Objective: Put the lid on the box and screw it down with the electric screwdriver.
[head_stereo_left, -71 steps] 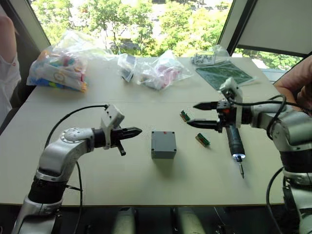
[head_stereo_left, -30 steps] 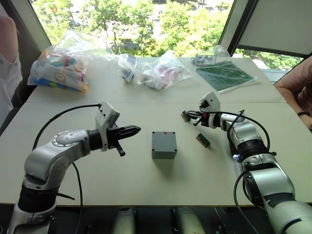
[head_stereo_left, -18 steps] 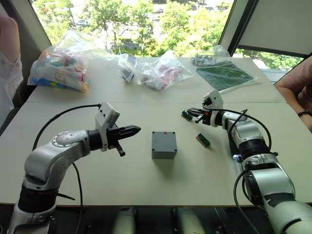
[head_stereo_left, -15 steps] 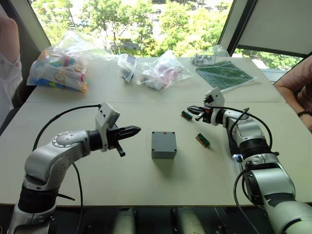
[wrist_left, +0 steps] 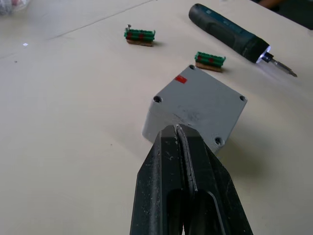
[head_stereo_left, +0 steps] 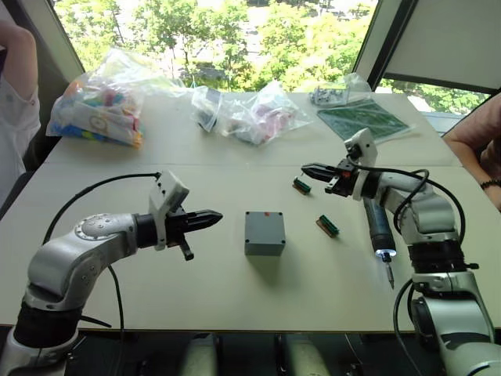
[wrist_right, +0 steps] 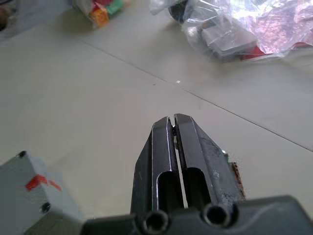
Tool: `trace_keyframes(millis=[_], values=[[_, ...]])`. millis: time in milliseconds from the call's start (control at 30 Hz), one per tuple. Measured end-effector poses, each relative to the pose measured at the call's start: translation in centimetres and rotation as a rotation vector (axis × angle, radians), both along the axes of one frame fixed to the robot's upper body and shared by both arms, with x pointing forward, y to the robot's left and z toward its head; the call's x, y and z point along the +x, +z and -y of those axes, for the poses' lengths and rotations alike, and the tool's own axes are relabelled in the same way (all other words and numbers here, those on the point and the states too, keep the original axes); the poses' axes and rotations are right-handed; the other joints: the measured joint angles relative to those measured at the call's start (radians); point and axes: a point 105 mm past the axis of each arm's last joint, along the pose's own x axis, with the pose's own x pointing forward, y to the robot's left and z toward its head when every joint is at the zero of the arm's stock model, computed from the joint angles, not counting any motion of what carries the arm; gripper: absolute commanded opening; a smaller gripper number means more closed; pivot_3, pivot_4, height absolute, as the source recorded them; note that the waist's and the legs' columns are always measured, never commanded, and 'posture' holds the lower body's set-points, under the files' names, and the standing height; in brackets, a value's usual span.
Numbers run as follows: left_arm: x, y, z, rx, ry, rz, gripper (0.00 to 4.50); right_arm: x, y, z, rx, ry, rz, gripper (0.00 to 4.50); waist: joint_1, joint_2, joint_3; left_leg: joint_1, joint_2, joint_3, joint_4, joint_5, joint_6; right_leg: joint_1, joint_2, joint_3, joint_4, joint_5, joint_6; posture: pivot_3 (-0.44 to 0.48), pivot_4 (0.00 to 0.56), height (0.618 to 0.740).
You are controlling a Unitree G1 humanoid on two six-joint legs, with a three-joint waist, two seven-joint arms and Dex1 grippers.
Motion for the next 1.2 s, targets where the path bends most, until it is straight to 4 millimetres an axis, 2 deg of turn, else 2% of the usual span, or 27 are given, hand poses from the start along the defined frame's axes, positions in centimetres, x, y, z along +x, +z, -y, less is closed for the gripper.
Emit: trace_keyframes(millis=[100, 267, 367, 533, 1200], values=[[-1.0, -0.2, 0.2, 0.023, -0.059, -0.02, 0.0, -2.3, -0.7, -1.3, 0.01, 0.064, -0.05, 0.02, -0.002, 0.0, 0.0, 0.0, 0.0, 0.0, 0.0, 0.0, 0.0, 0.0, 0.0, 0.0, 0.0, 0.0, 0.0, 0.0, 0.15, 0.74], [-1.4, -0.7, 0.7, 0.024, -0.101, -0.048, 0.0, -3.5, -1.1, -2.3, 0.005, 0.082, -0.073, 0.02, -0.001, 0.0, 0.0, 0.0, 0.0, 0.0, 0.0, 0.0, 0.0, 0.0, 0.0, 0.0, -0.001, 0.0, 0.0, 0.0, 0.15, 0.74], [-1.3, -0.9, 0.7, 0.026, -0.1, -0.054, 0.0, -3.7, -2.1, -2.6, -0.009, 0.086, -0.102, 0.02, 0.0, 0.0, 0.0, 0.0, 0.0, 0.0, 0.0, 0.0, 0.0, 0.0, 0.0, 0.0, -0.001, 0.0, 0.0, 0.0, 0.15, 0.74], [-1.1, -0.9, 0.9, 0.028, -0.106, -0.043, 0.0, -3.8, -2.7, -3.2, -0.026, 0.103, -0.106, 0.02, -0.001, 0.0, 0.0, 0.0, 0.0, 0.0, 0.0, 0.0, 0.0, 0.0, 0.0, 0.0, -0.001, 0.0, 0.0, 0.0, 0.15, 0.74], [-1.1, -1.3, 0.8, 0.033, -0.076, -0.043, 0.0, -3.2, -3.7, -3.3, -0.059, 0.099, -0.094, 0.02, 0.0, 0.0, 0.0, 0.0, 0.0, 0.0, 0.0, 0.0, 0.0, 0.0, 0.0, 0.0, -0.001, 0.0, 0.0, 0.0, 0.15, 0.74]])
